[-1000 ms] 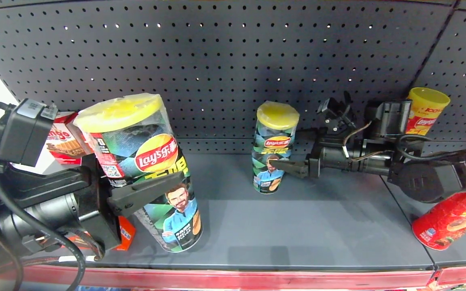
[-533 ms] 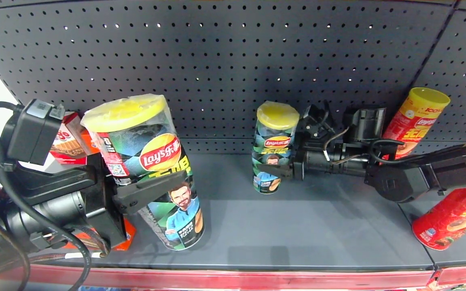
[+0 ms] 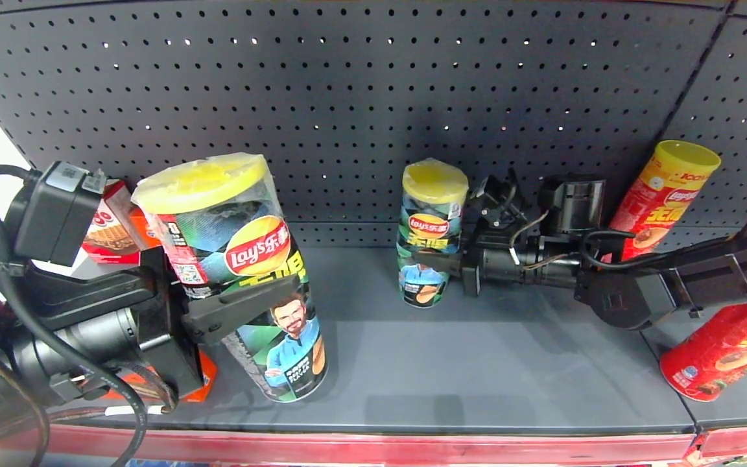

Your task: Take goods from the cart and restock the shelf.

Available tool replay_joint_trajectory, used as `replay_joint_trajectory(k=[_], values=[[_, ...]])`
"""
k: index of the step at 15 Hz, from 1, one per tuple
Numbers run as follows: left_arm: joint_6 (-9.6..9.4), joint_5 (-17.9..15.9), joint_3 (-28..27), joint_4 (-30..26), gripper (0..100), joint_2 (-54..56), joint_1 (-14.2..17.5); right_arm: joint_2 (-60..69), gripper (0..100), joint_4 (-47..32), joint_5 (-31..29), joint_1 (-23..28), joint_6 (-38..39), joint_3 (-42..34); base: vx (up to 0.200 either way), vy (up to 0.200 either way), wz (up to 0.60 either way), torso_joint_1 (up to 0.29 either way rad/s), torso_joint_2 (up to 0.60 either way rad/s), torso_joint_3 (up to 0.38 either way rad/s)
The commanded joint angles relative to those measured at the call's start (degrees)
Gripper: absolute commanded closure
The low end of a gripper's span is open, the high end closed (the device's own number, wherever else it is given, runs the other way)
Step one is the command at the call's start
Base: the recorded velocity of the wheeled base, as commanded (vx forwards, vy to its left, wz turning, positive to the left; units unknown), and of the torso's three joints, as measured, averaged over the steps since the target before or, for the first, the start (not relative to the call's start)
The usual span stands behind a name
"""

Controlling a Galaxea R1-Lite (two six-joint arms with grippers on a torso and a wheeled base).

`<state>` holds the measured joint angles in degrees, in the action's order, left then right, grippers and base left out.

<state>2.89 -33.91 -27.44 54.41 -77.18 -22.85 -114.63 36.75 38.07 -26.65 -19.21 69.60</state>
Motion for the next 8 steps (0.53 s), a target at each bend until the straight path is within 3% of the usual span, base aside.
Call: replay_joint_trajectory(k=[1, 8], values=[[0.01, 0.0, 0.0, 0.1, 100, 0.0, 0.1, 0.7, 100, -0.1, 0.3, -0.2, 0.0, -0.3, 0.000, 0.000, 0.00, 0.000, 0.00, 0.000], [0.01, 0.1, 0.1, 0.0, 100, 0.4, 0.0, 12.2, 100, -0.3, 3.1, -3.1, 0.1, -9.0, 0.000, 0.000, 0.00, 0.000, 0.00, 0.000]])
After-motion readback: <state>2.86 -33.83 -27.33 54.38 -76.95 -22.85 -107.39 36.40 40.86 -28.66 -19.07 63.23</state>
